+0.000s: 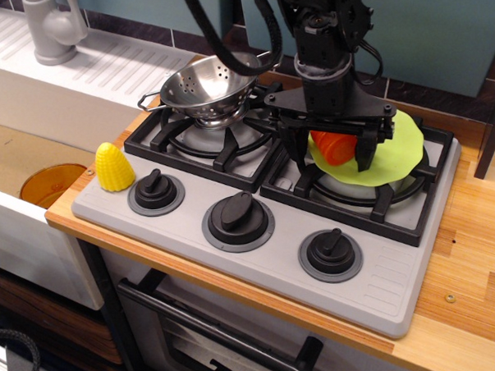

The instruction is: End effector transition from object to object

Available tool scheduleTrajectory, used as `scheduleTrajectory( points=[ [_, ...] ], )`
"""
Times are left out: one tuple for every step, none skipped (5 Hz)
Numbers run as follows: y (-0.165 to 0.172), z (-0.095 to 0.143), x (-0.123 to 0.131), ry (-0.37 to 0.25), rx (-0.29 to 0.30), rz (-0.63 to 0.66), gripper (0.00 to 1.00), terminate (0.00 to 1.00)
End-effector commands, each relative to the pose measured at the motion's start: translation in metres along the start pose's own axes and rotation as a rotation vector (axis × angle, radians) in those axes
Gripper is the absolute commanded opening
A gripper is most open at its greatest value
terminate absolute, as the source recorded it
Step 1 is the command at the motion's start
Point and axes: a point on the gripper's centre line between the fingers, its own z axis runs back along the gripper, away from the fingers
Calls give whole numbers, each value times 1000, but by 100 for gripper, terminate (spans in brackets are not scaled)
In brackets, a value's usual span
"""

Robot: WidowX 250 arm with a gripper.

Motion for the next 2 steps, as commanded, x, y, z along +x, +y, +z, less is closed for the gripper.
scheduleTrajectory(
  points=[
    [0,0,0,0,0,0,100,0],
    [-6,50,3,69,97,8,100,0]
  ],
)
